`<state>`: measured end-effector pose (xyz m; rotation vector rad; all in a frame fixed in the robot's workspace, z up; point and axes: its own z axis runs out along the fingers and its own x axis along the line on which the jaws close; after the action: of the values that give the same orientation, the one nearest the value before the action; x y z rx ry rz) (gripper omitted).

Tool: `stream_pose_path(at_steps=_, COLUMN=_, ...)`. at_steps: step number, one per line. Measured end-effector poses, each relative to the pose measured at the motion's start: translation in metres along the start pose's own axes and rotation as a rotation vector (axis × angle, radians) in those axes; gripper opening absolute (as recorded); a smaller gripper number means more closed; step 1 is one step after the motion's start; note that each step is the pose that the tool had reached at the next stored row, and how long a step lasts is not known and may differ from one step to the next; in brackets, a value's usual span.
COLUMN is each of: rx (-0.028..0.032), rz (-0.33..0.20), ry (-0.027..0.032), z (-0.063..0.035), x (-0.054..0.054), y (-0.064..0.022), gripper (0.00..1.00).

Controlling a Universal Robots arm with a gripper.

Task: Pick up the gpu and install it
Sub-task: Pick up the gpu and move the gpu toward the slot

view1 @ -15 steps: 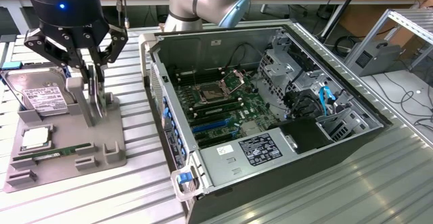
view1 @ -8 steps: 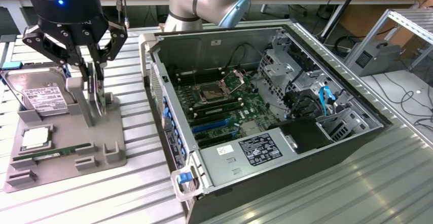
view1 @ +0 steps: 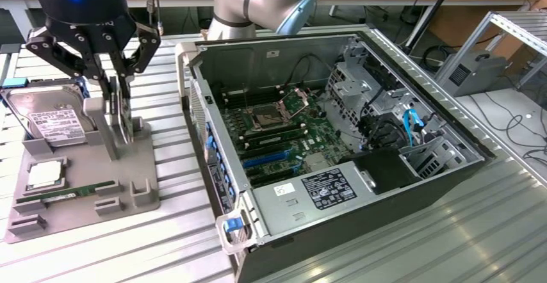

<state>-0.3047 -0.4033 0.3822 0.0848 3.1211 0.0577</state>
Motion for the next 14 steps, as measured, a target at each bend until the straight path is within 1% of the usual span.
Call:
stream_pose_path(at_steps=11, rx=-0.0005, rz=0.0, ry=0.0, z=-0.0084, x=0.0, y=0.0003, gripper=0.27)
stream_pose_path(at_steps=12, rx=-0.0005, rz=0.0, ry=0.0, z=-0.0118, x=0.0, y=0.0004, gripper=0.27)
stream_pose_path(at_steps=14, rx=-0.0007, rz=0.0, ry=0.0, z=-0.015, x=0.0, y=0.0006, gripper=0.27)
